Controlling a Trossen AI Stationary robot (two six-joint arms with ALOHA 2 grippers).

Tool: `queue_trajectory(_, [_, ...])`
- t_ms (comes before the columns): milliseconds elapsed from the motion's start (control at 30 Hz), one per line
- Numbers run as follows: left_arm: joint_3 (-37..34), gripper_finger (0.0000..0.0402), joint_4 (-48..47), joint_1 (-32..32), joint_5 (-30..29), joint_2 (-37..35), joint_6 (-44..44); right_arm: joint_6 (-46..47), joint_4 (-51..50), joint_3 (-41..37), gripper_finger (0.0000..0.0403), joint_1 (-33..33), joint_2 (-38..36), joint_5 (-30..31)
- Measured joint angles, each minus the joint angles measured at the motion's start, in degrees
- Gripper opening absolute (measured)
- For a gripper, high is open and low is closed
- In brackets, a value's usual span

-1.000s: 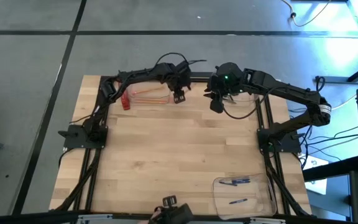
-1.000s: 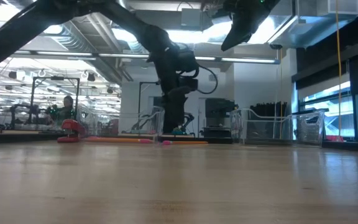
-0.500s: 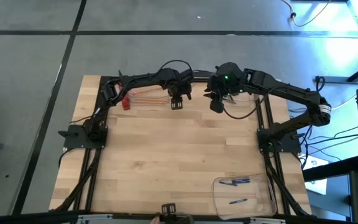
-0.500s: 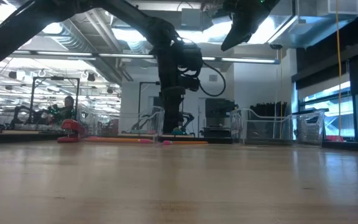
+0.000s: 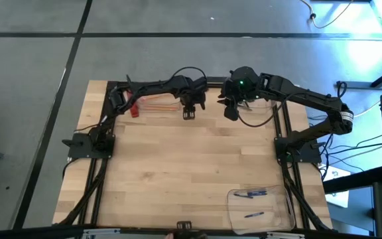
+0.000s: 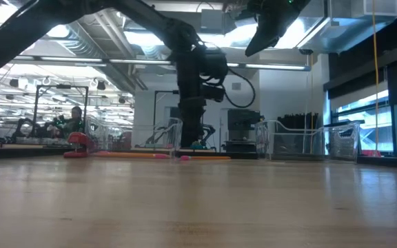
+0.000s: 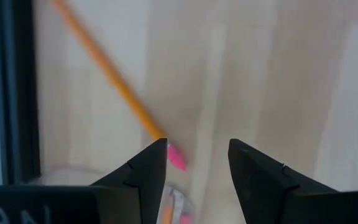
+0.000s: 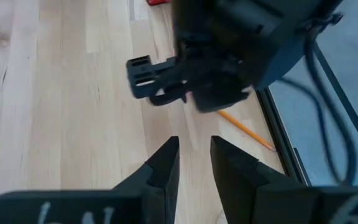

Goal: Sort crayons/erasers/pens/pencils in bins
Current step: Put the yellow pencil into the top left transparent bin

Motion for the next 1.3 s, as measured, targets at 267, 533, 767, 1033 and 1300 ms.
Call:
queue_trajectory(267, [-0.02,0.0165,-0.33,-1.34,0.04,0.09,5.9,-0.01,0.0,0.0,0.0094,0.01,0.0,0.0])
queue_trajectory(533, [-0.07,0.0165,-2.39,2.63,7.52,0.11,7.35,0.01,0.0,0.0,0.0094,0.01,0.0,0.0])
queue_trajectory(767, [-0.07,0.0165,-2.17,3.99,7.74,0.11,14.26,-0.01,0.0,0.0,0.0094,-0.01,0.0,0.0])
queue_trajectory(1033, [-0.04,0.0165,-2.98,4.15,7.75,0.54,12.29,-0.01,0.0,0.0,0.0094,-0.01,0.0,0.0])
queue_trajectory(1300, [-0.09,0.0165,-3.43,3.95,6.4,2.09,9.79,0.0,0.81,0.0,0.0094,0.0,0.0,0.02])
